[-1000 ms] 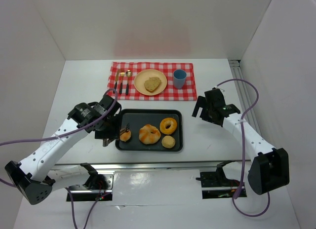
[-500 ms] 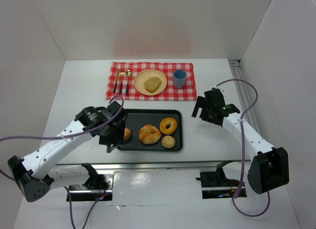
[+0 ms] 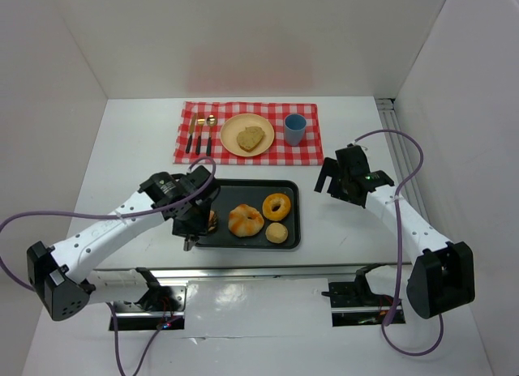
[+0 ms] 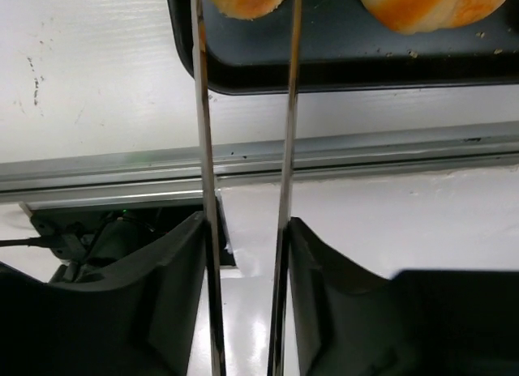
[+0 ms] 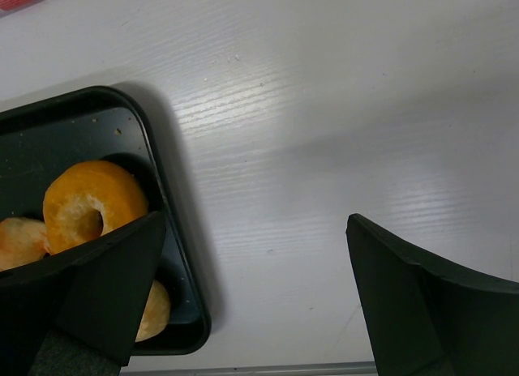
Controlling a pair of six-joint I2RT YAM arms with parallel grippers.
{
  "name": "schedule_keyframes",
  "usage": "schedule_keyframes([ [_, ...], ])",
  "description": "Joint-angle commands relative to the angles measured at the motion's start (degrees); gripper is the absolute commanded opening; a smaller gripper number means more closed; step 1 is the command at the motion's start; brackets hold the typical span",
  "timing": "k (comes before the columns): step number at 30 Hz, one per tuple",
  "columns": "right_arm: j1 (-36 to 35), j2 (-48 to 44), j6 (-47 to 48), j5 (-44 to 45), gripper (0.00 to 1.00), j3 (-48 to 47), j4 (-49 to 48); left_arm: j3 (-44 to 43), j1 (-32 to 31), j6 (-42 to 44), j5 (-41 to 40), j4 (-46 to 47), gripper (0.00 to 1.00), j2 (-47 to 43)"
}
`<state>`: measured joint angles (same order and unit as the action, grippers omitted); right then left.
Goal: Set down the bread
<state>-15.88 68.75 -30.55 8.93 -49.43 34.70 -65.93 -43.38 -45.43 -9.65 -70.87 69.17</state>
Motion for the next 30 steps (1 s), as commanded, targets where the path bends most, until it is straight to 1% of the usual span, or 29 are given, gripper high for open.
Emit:
schedule_keyframes([
  [1,-0.4,-0.6,0.6,-0.2,1.0,-1.2,-2.0,-1.6,-0.9,-0.4,-0.9,1.3,0.47,0.4],
  [2,-0.4,-0.6,0.1,-0.2,1.0,-1.2,-2.0,-2.4,-0.9,0.2,-1.4,0.7,0.42,0.4],
  [3,-0.4,-0.6,0.0,-0.2,1.0,-1.2,-2.0,-3.4,-0.9,0.2,-1.4,0.6,0.33,0.4],
  [4,-0.4,-0.6,0.0,-0.2,1.0,-1.2,-2.0,-4.0,-0.9,0.2,-1.4,0.1,0.3,0.4],
  [7,-0.4,-0.6,0.0,-0.2,1.0,-1.2,-2.0,-7.6,-0.9,0.7,-2.6,-0.6,0.24,0.9],
  [9,-0.4,-0.6,0.0,-0.2,1.0,-1.2,-2.0,-12.5,-0.9,0.7,-4.7,-1.1,0.23,2.5],
  [11,-0.4,-0.6,0.0,-0.2,1.0,-1.2,-2.0,-16.8,0.5,1.4,-6.3,-1.1,0.23,4.2],
  [12,-0.4,-0.6,0.0,-0.2,1.0,-1.2,-2.0,-21.1,1.2,3.3,-7.7,0.5,0.23,5.3],
  [14,-0.4,-0.6,0.0,-0.2,1.0,-1.2,-2.0,-25.5,3.6,5.2,-9.0,2.8,0.23,9.2],
  [15,-0.4,-0.6,0.0,-0.2,1.0,-1.2,-2.0,-29.7,4.4,7.4,-9.5,6.0,0.23,10.9],
  [16,-0.4,-0.6,0.0,-0.2,1.0,-1.2,-2.0,-31.8,6.3,8.4,-9.5,7.7,0.23,12.6],
  [18,-0.4,-0.6,0.0,0.4,1.0,-1.7,-2.0,-35.8,8.5,10.2,-9.5,10.7,0.25,19.0],
  [19,-0.4,-0.6,0.0,0.4,1.0,-1.7,-2.0,-40.1,10.7,11.6,-8.5,13.2,0.25,21.3],
  [20,-0.4,-0.6,0.0,0.4,1.0,-1.7,-2.0,-41.8,11.8,12.4,-7.4,14.6,0.25,23.5],
  [21,-0.4,-1.2,0.0,0.9,1.0,-1.7,-2.0,-43.8,13.0,12.4,-6.4,15.4,0.25,28.5],
  [22,-0.4,-1.2,0.0,0.9,1.0,-1.7,-1.5,-47.7,13.8,13.6,-4.7,16.1,0.25,31.1],
  [23,-0.4,-1.2,0.0,0.9,1.0,-1.7,-1.5,-49.5,15.3,13.6,-4.2,17.4,0.26,33.6],
  [24,-0.4,-1.2,0.0,0.9,1.0,-1.7,-1.5,-51.6,16.0,14.1,-4.1,17.4,0.26,36.2],
  [25,-0.4,-1.2,0.0,0.9,1.0,-1.7,-1.5,-56.6,16.7,14.1,-2.2,17.4,0.26,41.6],
  [28,-0.4,-1.2,-0.5,0.2,1.0,-1.7,-0.9,-62.1,17.9,14.7,-2.2,16.3,0.29,48.0],
  [29,-0.9,-1.2,-1.0,0.2,1.0,-1.7,-0.9,-63.8,18.4,14.7,-2.2,16.3,0.3,50.4],
  [30,-0.9,-1.2,-1.0,0.2,1.0,-1.7,-0.9,-63.8,18.4,14.7,-2.2,17.2,0.35,51.2],
])
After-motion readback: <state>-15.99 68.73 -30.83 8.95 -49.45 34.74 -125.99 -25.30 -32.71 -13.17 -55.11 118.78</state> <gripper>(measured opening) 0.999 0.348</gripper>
